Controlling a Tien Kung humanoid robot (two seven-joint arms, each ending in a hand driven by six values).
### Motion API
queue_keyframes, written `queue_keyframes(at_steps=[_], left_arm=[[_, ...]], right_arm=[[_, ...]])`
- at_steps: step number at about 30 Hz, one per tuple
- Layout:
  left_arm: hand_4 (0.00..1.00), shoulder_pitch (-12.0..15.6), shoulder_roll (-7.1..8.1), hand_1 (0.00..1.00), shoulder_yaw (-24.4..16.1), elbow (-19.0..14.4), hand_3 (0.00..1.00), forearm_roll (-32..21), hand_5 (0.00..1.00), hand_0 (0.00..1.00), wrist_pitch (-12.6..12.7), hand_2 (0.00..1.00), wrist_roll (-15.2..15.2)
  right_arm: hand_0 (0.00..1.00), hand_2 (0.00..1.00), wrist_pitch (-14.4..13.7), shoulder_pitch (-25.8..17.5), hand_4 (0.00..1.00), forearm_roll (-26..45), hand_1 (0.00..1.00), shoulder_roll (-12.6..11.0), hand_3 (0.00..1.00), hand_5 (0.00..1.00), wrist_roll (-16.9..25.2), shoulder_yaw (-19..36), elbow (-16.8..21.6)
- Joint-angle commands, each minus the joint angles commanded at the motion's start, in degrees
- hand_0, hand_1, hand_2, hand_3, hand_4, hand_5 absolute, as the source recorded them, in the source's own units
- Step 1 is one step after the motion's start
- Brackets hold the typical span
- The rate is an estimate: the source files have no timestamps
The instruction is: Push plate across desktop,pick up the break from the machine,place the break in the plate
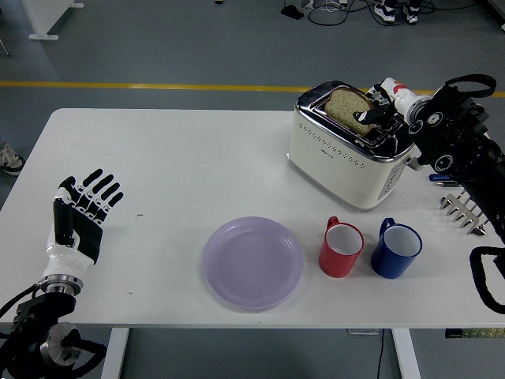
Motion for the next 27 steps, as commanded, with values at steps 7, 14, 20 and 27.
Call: queue_keyframes(at_steps=[7, 14, 20, 27], left_arm=[[0.469, 0.0, -0.02, 0.700, 0.0, 0.4, 0.672, -0.1, 0.998, 0.728, -0.1, 0.690, -0.1], [0.468, -0.1, -0.08, 0.697, 0.1, 0.6, 0.670, 0.0, 0.998, 0.728, -0.1, 0.691, -0.2], [0.465, 0.1, -0.02, 0.698, 0.0, 0.8, 0.668, 0.0, 0.998, 0.727, -0.1, 0.689, -0.2], [0.465, 0.4, 0.11, 0.698, -0.1, 0.8, 0.668, 0.0, 0.998, 0.728, -0.1, 0.689, -0.2]], right_arm=[[0.181, 0.408, -2.7, 0.1, 0.540, 6.8, 0.319, 0.0, 0.497, 0.068, 1.2, -5.9, 0.0], [0.166, 0.393, -4.2, 0.3, 0.515, 12.4, 0.313, 0.0, 0.491, 0.069, 2.3, -11.3, 0.2], [0.162, 0.386, -7.0, 0.6, 0.493, 23.1, 0.280, 0.0, 0.489, 0.066, 4.5, -22.0, 1.3], [0.141, 0.378, -12.9, 0.5, 0.444, 39.6, 0.267, 0.0, 0.480, 0.064, 9.7, -38.4, 4.6]])
